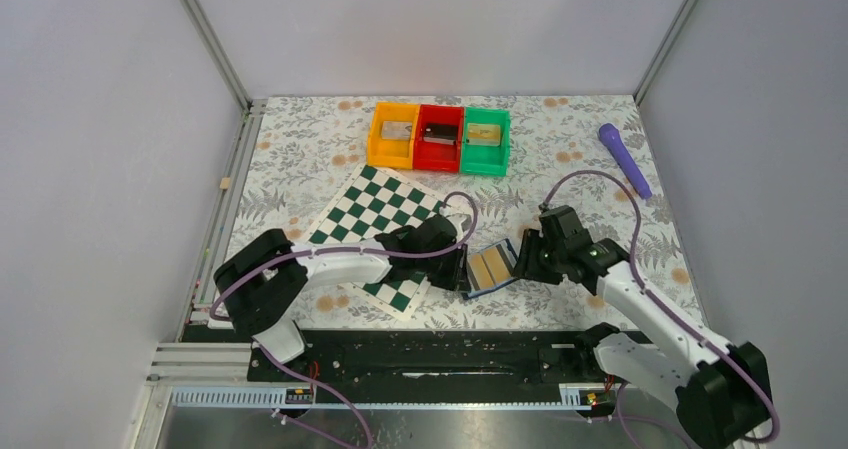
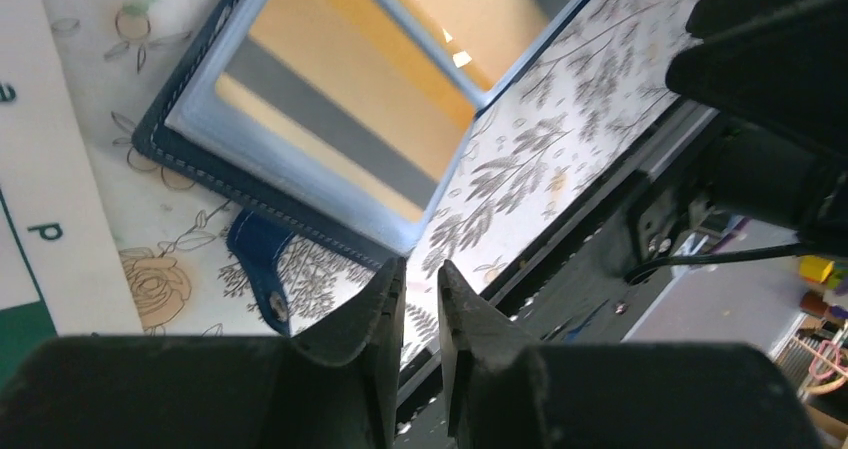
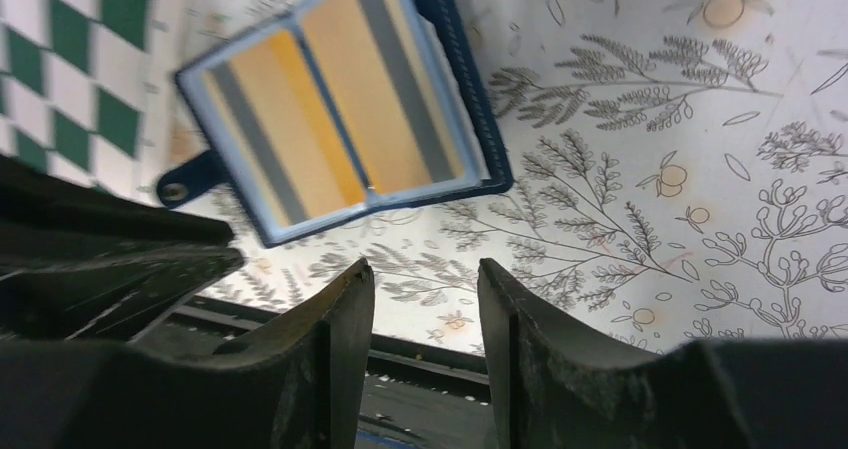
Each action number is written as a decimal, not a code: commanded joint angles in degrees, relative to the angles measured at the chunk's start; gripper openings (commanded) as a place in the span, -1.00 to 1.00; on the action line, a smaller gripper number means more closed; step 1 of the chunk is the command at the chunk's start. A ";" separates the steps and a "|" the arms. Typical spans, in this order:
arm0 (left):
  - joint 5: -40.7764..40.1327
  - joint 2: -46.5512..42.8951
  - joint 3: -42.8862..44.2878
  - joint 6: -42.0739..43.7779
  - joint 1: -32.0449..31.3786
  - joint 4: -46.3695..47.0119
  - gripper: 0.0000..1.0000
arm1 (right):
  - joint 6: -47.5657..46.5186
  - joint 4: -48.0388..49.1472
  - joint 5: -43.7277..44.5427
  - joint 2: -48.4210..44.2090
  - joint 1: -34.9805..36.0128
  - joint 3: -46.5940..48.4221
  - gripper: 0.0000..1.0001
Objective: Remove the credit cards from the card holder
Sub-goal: Open the card holder at the center of the board, then remove the credit card from the card holder.
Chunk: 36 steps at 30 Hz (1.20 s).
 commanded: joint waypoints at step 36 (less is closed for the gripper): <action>-5.04 6.47 2.37 -2.03 3.37 2.74 -0.77 | -9.26 24.60 -28.77 24.84 -6.94 1.91 -0.07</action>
